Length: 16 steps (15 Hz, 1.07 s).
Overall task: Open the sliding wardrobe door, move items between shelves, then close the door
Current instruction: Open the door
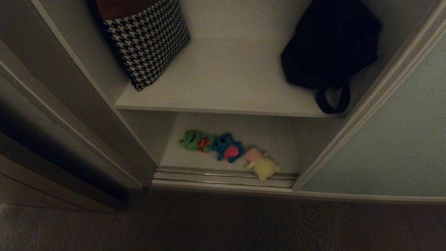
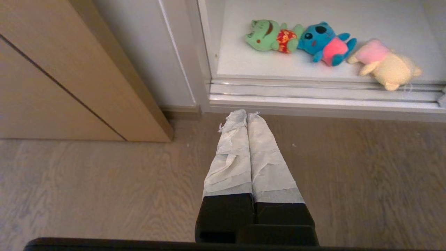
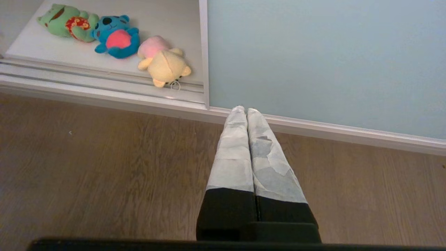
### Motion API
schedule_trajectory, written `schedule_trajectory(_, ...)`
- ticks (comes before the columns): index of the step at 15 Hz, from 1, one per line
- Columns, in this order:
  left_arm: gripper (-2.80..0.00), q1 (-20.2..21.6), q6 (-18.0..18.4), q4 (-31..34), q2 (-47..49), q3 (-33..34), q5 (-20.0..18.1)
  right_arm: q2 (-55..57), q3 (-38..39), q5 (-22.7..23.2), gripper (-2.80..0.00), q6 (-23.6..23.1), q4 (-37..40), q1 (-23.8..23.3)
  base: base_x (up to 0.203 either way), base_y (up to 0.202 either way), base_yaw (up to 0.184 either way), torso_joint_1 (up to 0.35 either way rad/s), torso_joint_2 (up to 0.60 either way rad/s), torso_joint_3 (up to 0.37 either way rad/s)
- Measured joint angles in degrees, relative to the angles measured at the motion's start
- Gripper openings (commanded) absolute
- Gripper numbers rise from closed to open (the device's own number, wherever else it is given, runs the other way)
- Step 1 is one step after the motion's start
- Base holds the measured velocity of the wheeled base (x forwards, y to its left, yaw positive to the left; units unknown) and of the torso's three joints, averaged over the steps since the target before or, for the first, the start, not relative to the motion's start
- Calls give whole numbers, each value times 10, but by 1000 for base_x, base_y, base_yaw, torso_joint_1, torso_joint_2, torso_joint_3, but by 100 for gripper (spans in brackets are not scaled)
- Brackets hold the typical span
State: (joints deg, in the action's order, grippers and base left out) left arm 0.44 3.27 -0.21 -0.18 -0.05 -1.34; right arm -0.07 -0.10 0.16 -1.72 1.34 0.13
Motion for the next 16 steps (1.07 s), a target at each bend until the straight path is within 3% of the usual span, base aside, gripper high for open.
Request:
schedule_trajectory(6, -280, 0, -4, -1, 0, 0, 0, 0, 0, 0, -280, 0, 0, 0, 0, 0, 0, 0, 1, -12)
schedule_trajectory(16, -280, 0, -11, -2, 1, 0, 1, 0, 0, 0, -280, 0, 0, 0, 0, 0, 0, 2, 2, -181)
